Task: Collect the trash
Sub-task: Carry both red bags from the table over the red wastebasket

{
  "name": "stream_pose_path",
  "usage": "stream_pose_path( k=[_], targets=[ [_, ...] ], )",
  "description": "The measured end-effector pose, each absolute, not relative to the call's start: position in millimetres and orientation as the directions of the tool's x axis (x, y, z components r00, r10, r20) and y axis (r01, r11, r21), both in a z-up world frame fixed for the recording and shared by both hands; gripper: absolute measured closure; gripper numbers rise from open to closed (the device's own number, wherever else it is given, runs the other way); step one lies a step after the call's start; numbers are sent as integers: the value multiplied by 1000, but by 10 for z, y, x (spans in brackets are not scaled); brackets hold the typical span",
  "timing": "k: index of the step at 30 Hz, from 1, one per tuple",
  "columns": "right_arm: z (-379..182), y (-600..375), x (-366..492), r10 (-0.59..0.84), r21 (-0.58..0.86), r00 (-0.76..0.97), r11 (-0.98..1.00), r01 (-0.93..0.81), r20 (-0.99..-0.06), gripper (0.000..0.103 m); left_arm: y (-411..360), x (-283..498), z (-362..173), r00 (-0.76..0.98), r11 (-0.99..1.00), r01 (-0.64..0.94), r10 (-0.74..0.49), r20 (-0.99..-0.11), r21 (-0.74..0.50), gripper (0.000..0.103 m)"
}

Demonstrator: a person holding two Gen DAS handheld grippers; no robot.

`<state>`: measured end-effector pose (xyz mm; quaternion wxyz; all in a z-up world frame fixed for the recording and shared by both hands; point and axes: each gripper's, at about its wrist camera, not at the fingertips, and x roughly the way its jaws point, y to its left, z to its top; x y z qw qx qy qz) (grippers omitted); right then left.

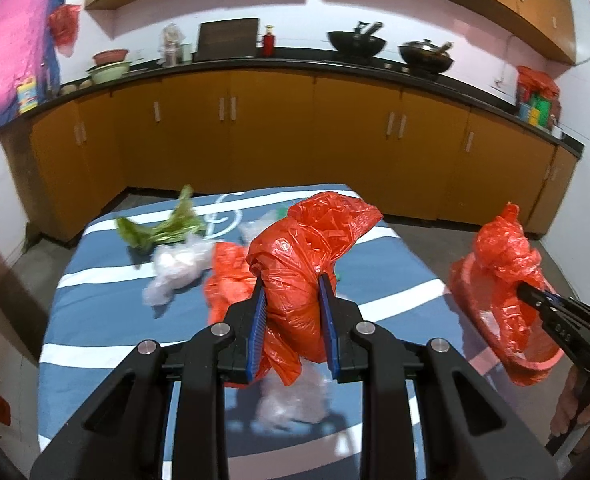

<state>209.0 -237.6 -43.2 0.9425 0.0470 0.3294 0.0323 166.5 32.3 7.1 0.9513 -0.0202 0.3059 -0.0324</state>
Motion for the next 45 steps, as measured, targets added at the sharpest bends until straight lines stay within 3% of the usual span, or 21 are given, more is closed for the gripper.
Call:
stream_pose_path(
  k=[20, 34, 37, 41, 45],
  targets=[
    [-446, -3656, 1876, -97, 97, 803, 977, 189, -589, 95, -1376, 1887, -32, 723, 922, 378, -351, -595, -84, 78],
    [-686, -4125, 1860, -129, 100, 788, 967, 234, -602, 95, -2088, 2121, -367, 641, 885, 459, -391, -660, -79, 78],
    [-723, -4197, 1893, -125, 111, 787, 965, 238, -604, 92, -2163, 2155, -407, 624, 877, 474, -399, -672, -81, 75],
    [-755, -4245, 1908, -110, 138, 791, 961, 238, -602, 89, -2225, 2169, -429, 625, 879, 470, -393, -675, -76, 61],
    [-791, -4283, 1879, -106, 148, 790, 959, 242, -604, 86, -2217, 2177, -460, 621, 881, 465, -390, -680, -80, 58]
  ],
)
